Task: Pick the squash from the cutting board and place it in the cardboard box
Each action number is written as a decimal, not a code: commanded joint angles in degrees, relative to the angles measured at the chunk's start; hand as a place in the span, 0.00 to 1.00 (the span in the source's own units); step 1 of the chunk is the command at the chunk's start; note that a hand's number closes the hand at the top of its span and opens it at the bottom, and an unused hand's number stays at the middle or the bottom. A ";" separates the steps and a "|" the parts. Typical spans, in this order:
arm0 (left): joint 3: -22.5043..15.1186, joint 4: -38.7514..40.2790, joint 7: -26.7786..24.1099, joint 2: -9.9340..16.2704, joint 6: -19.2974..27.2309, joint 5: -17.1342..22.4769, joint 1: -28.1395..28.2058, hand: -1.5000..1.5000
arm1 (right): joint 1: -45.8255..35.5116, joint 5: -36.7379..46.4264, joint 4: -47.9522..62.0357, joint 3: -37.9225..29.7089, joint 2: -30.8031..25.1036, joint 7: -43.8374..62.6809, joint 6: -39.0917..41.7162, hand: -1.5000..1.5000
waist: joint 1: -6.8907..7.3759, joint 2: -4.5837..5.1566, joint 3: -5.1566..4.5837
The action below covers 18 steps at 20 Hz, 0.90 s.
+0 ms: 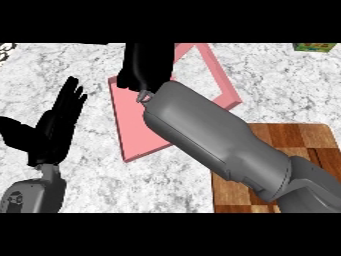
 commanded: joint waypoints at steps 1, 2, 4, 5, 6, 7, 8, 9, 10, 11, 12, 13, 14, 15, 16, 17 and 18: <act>1.46 0.77 -1.01 1.25 -1.25 1.05 0.09 0.50 | 0.97 -0.97 -3.67 -4.62 0.47 5.41 -14.78 0.00 | -0.78 -0.08 0.00; 0.19 -0.15 -1.28 -0.06 -0.60 0.39 1.90 0.50 | 3.37 -2.11 -5.01 -5.91 0.47 3.93 -17.57 0.00 | -0.99 -0.14 0.07; -0.14 -0.52 -0.90 -0.46 -0.25 0.21 2.74 0.50 | 3.41 -2.36 -8.18 -6.04 0.48 4.65 -21.57 0.00 | -0.79 -0.42 0.04; 0.48 -1.78 0.59 -0.30 0.85 0.24 1.54 0.50 | 3.59 -2.89 -9.31 -6.32 0.48 4.22 -21.98 0.00 | -1.36 -0.54 0.05; -0.07 -0.07 -2.32 0.12 -0.56 -0.53 3.50 0.50 | 5.39 -2.61 -8.77 -6.42 0.48 2.84 -24.33 0.00 | -1.75 -0.28 0.00; -0.35 -0.34 -0.47 -0.55 0.78 -0.78 0.55 0.50 | 5.47 -3.48 -9.63 -6.75 0.48 2.67 -26.48 0.00 | -1.71 -0.19 0.03; 0.33 -0.37 -0.68 -0.74 1.05 -0.27 1.38 0.50 | 8.35 -2.35 -10.48 -4.66 0.48 3.27 -28.37 0.00 | -2.26 -0.41 0.00; 1.07 -1.26 -0.23 0.18 0.99 -0.21 1.95 0.50 | 9.94 -1.51 -10.93 -4.46 0.48 2.15 -29.44 0.00 | -2.62 -0.51 0.01; 2.81 1.61 -0.41 1.25 0.58 0.47 -0.14 0.50 | 9.19 -0.57 -14.05 -3.00 0.48 5.23 -28.67 0.00 | -3.39 -0.71 -0.02; -0.54 -2.79 -0.72 -1.21 2.38 -1.79 2.94 0.50 | 10.66 0.53 -11.29 -4.78 0.48 2.01 -32.04 0.00 | -2.78 -0.62 0.02; 2.93 2.04 -2.56 1.02 0.22 0.40 1.85 0.50 | 12.56 2.35 -14.39 -3.72 0.48 2.92 -31.13 0.00 | -3.98 -0.71 -0.02; 2.13 -2.50 0.12 0.80 0.90 0.43 3.21 0.50 | 14.22 2.49 -15.21 -5.84 0.48 1.15 -30.26 0.00 | -3.95 -0.82 0.03; 2.50 -1.47 -2.19 0.46 0.87 0.26 4.74 0.50 | 14.04 5.11 -15.65 -2.68 0.48 6.15 -32.44 0.00 | -3.62 -0.94 -0.03; 3.14 -0.08 -1.47 1.63 -0.36 1.05 2.53 0.50 | 15.34 5.15 -15.20 -4.41 0.48 2.54 -33.71 0.00 | -3.81 -0.68 -0.01; 1.48 0.81 0.25 -0.12 2.49 -1.28 0.95 0.50 | 16.63 6.47 -18.48 -4.69 0.48 3.92 -31.31 0.00 | -4.55 -0.84 0.01; 2.91 -3.02 -0.96 1.22 0.70 0.58 4.09 0.50 | 19.07 7.39 -19.51 -5.75 0.48 2.44 -31.80 0.00 | -4.26 -0.90 0.01; 3.29 -0.41 1.19 1.58 0.70 1.13 -0.25 0.50 | 20.54 7.46 -20.01 -6.61 0.48 0.37 -30.79 0.00 | -4.49 -0.70 0.01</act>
